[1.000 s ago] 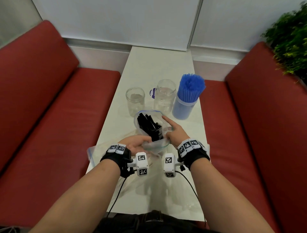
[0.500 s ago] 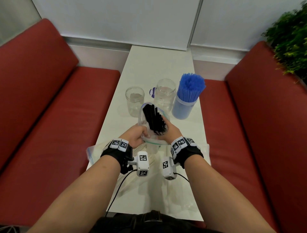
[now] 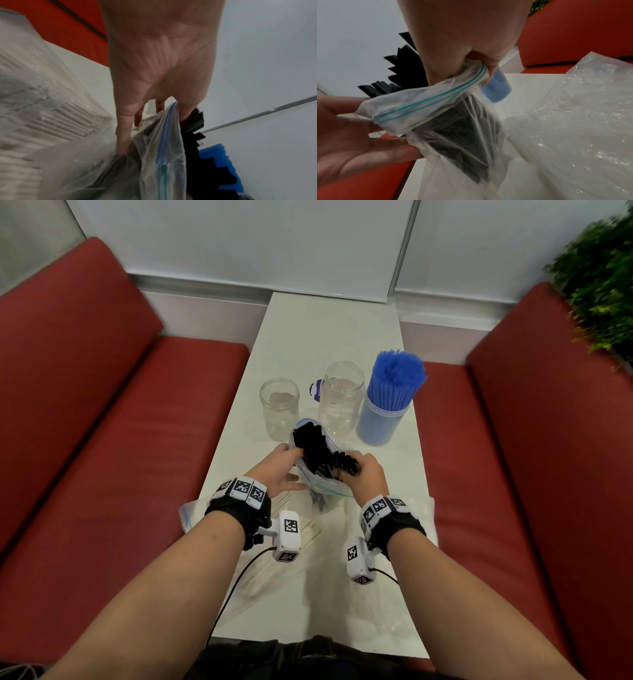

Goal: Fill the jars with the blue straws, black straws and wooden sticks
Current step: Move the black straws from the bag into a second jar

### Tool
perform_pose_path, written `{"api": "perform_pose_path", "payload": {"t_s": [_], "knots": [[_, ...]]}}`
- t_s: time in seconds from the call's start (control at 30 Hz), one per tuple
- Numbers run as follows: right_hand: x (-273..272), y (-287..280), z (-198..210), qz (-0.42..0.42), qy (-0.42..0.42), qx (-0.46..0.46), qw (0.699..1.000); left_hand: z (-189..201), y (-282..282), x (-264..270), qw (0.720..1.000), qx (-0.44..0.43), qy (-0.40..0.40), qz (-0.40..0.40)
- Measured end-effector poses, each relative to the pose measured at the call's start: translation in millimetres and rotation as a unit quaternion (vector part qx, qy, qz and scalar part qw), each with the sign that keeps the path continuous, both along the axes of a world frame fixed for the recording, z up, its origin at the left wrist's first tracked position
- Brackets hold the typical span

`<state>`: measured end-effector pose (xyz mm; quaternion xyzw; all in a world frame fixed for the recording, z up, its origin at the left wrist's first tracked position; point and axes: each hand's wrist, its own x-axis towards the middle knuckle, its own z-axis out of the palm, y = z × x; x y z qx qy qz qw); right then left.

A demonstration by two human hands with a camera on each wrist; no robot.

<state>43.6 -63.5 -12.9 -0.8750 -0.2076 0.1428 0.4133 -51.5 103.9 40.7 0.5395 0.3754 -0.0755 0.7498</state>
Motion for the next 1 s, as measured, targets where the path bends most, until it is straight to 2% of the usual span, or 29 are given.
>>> {"api": "perform_pose_path", "payload": {"t_s": [0.27, 0.43, 0.53, 0.7, 0.87, 1.0], "knots": [[0, 2, 10, -0.016, -0.069, 0.07, 0.995, 7, -1, 10, 0.998, 0.03, -0.043, -0.016], [0, 4, 17, -0.038, -0.079, 0.046, 0.995, 9, 5, 17, 0.999, 0.04, -0.024, -0.009], [4, 9, 27, -0.021, -0.097, 0.028, 0.995, 12, 8, 22, 0.999, 0.042, -0.02, -0.008], [11, 18, 44, 0.01, -0.097, 0.106, 0.99, 15, 15, 26, 0.999, 0.041, -0.018, -0.006], [8, 26, 44, 0.039, -0.148, 0.074, 0.985, 16, 19, 30, 0.998, 0.049, -0.024, -0.021], [5, 34, 55, 0.023, -0.081, 0.166, 0.983, 15, 22, 34, 0.999, 0.047, -0.02, -0.019]]}}
